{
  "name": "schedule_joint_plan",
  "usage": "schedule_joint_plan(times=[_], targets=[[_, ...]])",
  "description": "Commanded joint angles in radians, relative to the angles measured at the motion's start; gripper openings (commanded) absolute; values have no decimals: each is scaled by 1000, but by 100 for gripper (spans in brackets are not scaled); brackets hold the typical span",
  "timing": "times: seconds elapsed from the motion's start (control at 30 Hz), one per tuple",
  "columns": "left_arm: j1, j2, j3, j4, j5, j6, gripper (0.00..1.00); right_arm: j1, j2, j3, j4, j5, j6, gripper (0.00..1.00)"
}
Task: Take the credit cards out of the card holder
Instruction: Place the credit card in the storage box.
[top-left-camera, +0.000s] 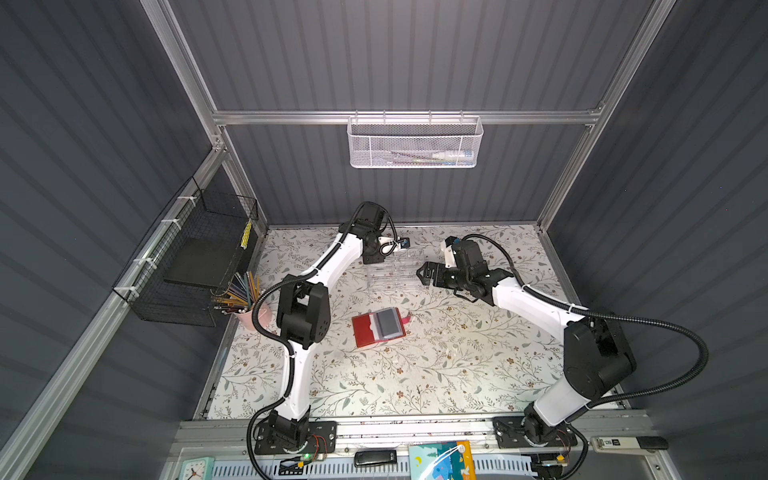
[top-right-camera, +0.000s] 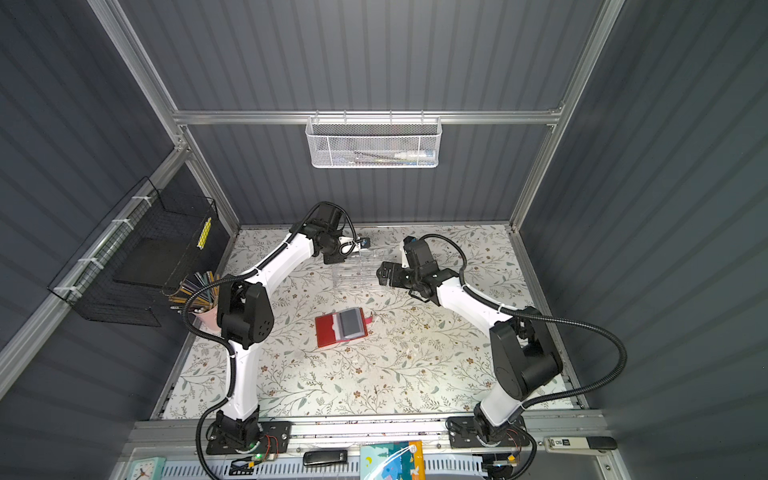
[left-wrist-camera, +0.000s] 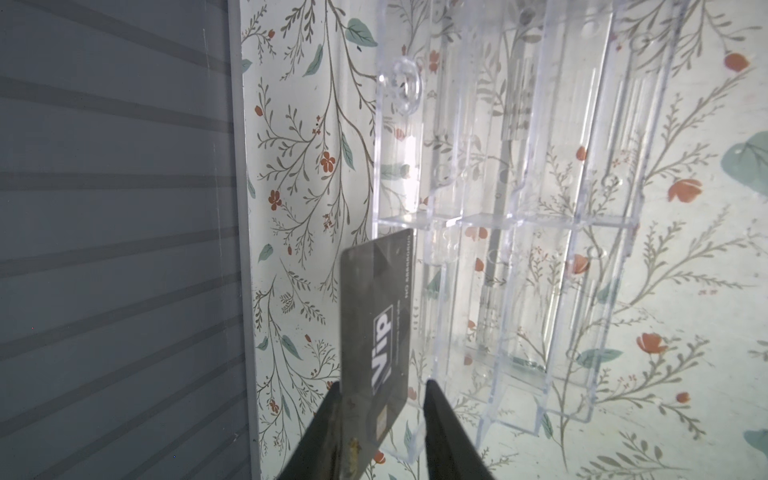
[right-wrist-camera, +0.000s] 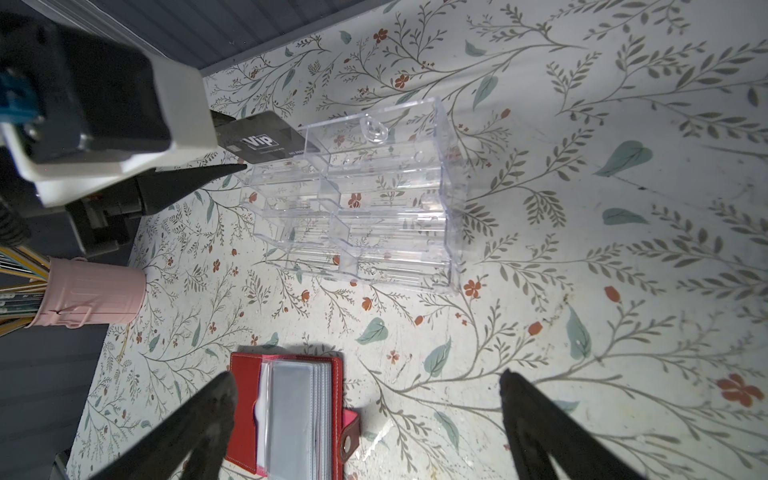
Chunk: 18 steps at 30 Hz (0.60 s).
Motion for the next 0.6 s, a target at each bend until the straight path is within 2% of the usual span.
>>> schedule_joint_plan(times=[0.0,0.07,0.27,0.57], targets=[[-7,1,0,-39,-7,148,35,-7,-26,-11,8,-13,1,99],[-7,-1,-6,-31,-6,149,40,-7,-26,-11,10,-14,1,99],[-5,4,-6,-24,1,147,43,-7,-23,-9,10,-14,1,99],[0,13,-14,-36,13,134,40,-10,-15,-7,11,-17,1,99]])
